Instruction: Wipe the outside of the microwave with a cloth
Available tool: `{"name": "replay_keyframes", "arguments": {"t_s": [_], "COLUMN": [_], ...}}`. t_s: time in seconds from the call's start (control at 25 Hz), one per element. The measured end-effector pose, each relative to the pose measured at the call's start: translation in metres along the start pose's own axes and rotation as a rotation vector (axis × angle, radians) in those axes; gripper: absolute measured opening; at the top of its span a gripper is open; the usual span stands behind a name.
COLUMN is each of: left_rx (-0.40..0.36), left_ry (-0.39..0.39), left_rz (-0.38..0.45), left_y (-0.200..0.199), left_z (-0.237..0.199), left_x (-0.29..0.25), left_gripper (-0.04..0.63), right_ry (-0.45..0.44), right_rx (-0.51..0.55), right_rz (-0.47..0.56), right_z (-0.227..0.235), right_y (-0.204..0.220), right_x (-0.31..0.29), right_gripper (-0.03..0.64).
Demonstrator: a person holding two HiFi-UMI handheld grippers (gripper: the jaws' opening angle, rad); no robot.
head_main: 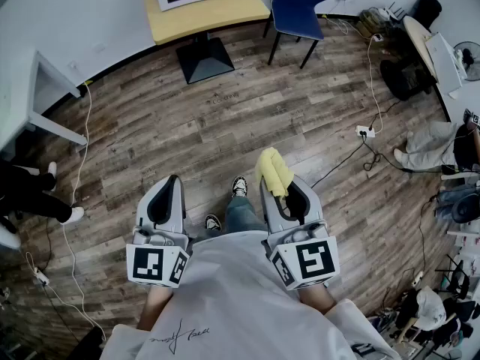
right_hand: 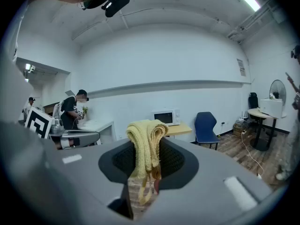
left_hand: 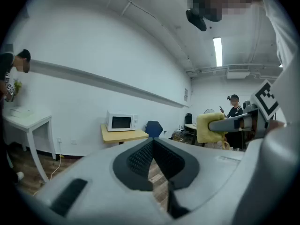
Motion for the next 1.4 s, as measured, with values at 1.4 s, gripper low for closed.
{"name": "replay_keyframes", "arguments": {"t_s": [1.4], "left_rx": [-0.023], "left_ry": [-0.065], "left_rz": [-0.049], "left_y": [-0.042], "left_z": [0.006], "left_x": [-0.285], "left_gripper": [-0.012], "right_ry": [-0.156], "right_rx": [-0.141], "right_rz": [-0.057], "right_z": [0.218], "right_y": [-0.036], "right_x": [-0.208], "right_gripper": [0.118]}}
Point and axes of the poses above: the fingertips, and each gripper's own axes: x backward along the fingers, z to its right, y out of its underside, the point moved 9 cm from there along x, backward along the fingers, and after that the axes turned 2 degrees about x, right-handed, at the moved point
